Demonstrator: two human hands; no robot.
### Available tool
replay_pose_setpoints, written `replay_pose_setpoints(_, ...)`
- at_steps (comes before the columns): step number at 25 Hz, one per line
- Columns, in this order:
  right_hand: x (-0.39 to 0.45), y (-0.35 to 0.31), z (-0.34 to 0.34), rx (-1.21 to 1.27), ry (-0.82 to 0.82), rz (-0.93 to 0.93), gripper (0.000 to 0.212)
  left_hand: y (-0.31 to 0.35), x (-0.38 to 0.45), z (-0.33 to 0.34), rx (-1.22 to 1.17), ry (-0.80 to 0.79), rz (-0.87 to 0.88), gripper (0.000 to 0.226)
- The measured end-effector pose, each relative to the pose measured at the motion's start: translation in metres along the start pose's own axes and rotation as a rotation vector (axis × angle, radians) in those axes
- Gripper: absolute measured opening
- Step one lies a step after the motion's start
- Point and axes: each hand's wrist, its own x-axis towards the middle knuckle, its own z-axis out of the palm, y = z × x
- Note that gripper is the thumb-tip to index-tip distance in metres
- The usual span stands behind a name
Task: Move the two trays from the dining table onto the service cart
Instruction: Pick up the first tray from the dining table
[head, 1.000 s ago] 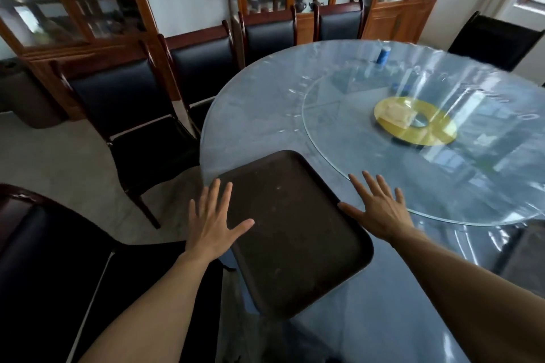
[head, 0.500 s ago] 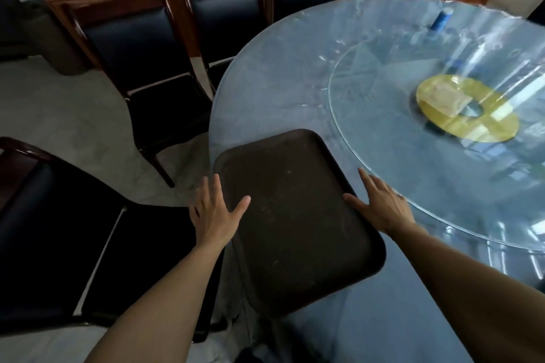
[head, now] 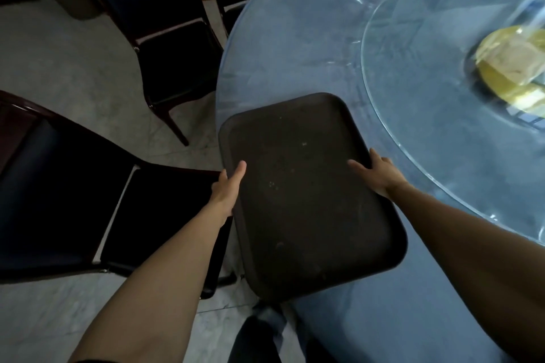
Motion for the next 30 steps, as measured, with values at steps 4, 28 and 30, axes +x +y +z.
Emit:
replay_pose_setpoints(4, 0.017, -0.008, -0.004, 0.164, -0.058, 0.080, 0.093, 0.011, 0.004, -0.001, -0.081, -0.031, -0.101, 0.099)
replay_pose_setpoints(28, -0.063, -0.045, -0.089, 0.699, -0.244, 0.285, 0.087, 0.096, -0.069, -0.037, -0.178, -0.101, -0.028, 0.115)
replay_pose_setpoints(30, -0.081, -0.044, -0.094, 0.728, -0.190, 0.283, 0.086, 0.106, -0.083, -0.040, -0.201, -0.164, 0.020, 0.107)
